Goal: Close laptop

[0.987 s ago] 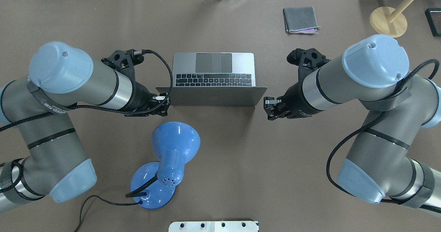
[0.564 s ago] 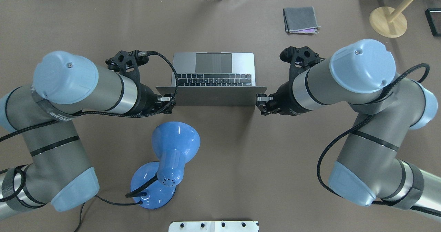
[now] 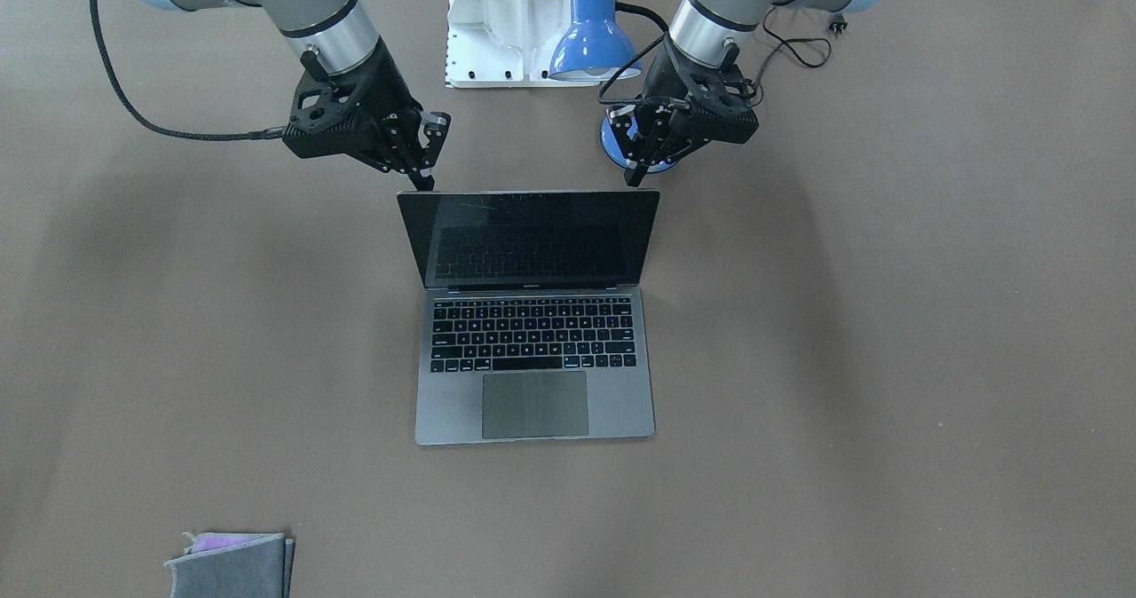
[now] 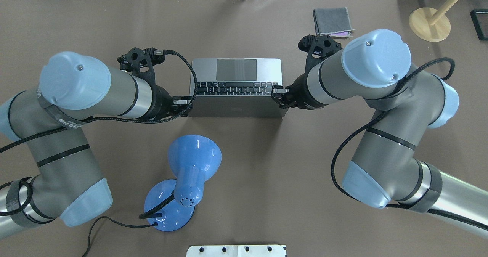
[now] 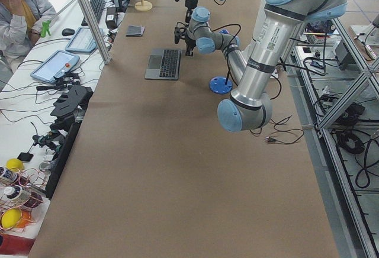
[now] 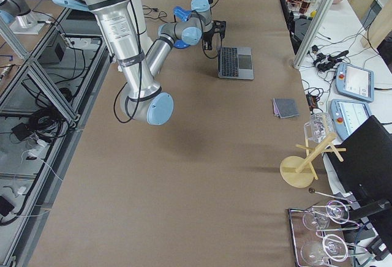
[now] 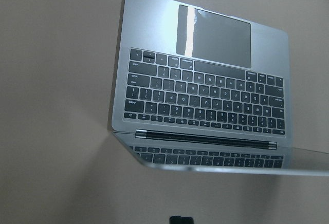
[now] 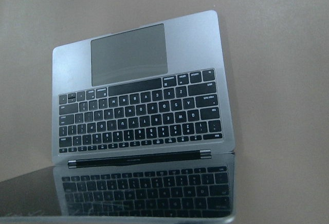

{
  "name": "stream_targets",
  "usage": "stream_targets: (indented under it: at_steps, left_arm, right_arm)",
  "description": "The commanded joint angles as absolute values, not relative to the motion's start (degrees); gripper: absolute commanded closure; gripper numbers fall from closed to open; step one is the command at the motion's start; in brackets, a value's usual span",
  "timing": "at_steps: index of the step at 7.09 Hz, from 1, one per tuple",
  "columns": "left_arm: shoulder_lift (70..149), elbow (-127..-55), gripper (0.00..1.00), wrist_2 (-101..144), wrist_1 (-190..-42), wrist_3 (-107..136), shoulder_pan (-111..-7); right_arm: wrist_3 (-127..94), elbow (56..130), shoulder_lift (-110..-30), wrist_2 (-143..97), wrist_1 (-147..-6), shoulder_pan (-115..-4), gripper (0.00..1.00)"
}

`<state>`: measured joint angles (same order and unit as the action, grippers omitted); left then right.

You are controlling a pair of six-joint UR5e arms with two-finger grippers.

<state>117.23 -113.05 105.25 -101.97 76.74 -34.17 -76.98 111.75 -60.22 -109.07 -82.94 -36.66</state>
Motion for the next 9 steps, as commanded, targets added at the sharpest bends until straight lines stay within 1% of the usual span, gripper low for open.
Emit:
stream_targets:
  at_steps: [1, 2, 3, 4, 5, 7, 9]
  left_arm:
    - [120.5, -108.7, 1.0, 103.2, -102.1, 74.4, -35.3]
    - [122.6, -105.6, 1.0, 103.2, -102.4, 74.3, -37.9]
    - [125.9, -100.6, 1.0, 103.1, -102.7, 73.4, -39.6]
    - [127.9, -95.8, 1.0, 103.1, -105.3, 72.4, -40.9]
    - [128.1, -91.5, 1.0, 102.7, -109.8, 72.4, -41.3]
    - [130.0, -83.8, 1.0, 102.2, -113.0, 70.7, -42.0]
    - [133.3, -73.1, 1.0, 102.3, -120.0, 70.7, -41.7]
  right_arm:
    - [-76.8, 107.1, -56.4, -109.0, -83.0, -38.7, 1.0]
    - [-76.6, 104.7, -55.2, -109.0, -82.9, -39.5, 1.0]
    - [-76.6, 101.2, -53.7, -109.1, -81.4, -41.1, 1.0]
    - [-76.4, 96.1, -51.5, -109.2, -78.5, -42.3, 1.0]
    - [-75.3, 89.8, -47.8, -109.4, -77.7, -43.1, 1.0]
    - [-73.7, 81.6, -44.6, -109.7, -75.0, -43.7, 1.0]
    - [-73.7, 69.6, -40.8, -110.3, -68.2, -43.7, 1.0]
